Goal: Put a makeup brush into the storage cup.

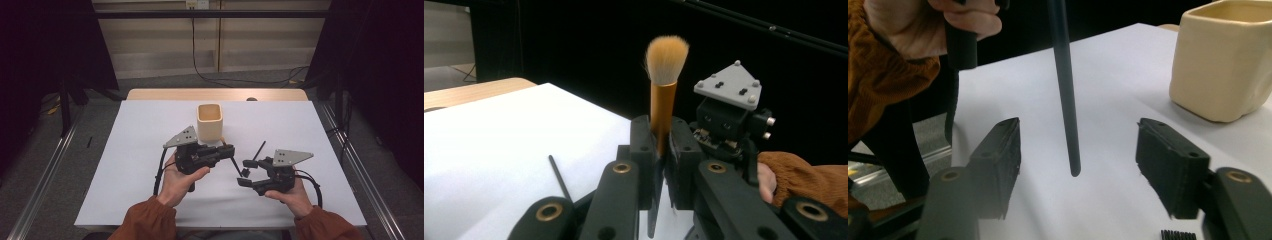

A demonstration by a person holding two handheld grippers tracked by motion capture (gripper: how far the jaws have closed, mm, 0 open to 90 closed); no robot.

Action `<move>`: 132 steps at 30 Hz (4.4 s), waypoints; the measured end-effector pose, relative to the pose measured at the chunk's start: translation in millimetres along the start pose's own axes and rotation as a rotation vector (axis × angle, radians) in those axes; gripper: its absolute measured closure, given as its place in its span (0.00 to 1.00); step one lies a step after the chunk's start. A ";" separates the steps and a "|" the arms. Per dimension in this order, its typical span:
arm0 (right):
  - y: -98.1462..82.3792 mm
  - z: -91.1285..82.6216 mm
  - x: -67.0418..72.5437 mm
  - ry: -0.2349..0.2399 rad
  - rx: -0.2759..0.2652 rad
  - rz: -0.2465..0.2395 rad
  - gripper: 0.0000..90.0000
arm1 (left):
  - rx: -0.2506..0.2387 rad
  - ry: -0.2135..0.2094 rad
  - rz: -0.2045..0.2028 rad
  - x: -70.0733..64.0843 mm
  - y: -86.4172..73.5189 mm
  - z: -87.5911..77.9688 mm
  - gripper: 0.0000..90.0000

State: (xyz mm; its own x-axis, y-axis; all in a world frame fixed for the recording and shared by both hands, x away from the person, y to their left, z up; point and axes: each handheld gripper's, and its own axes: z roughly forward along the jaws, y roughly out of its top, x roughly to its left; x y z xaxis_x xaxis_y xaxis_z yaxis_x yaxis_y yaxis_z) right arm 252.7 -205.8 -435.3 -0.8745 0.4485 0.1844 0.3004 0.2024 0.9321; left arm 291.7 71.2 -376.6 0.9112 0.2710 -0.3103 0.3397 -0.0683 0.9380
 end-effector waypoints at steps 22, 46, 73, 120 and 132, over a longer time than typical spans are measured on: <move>7.5 -21.6 -5.5 -0.108 -0.095 0.039 0.10 | 0.015 0.050 0.018 7.1 7.3 -21.6 0.93; -3.0 -52.6 -8.1 -0.299 -0.104 0.045 0.03 | 0.028 0.158 0.031 21.1 16.8 -59.3 0.93; -33.8 -80.2 0.4 -0.393 -0.044 0.075 0.00 | 0.018 0.235 0.064 40.1 45.5 -74.0 0.93; -32.7 -79.8 3.9 -0.376 -0.064 0.054 0.00 | 0.033 0.311 0.127 84.9 100.0 -44.4 0.93; -33.3 -78.3 3.5 -0.364 -0.048 0.050 0.00 | 0.042 0.354 0.122 101.5 96.8 -32.6 0.93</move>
State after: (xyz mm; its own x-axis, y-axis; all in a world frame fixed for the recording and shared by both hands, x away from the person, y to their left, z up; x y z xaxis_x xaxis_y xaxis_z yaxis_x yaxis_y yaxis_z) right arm 209.8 -279.1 -441.3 -0.6639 0.7389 0.1153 0.3135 0.1350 0.9399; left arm 409.5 123.3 -312.3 0.8109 0.5734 -0.1169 0.2494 -0.1579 0.9554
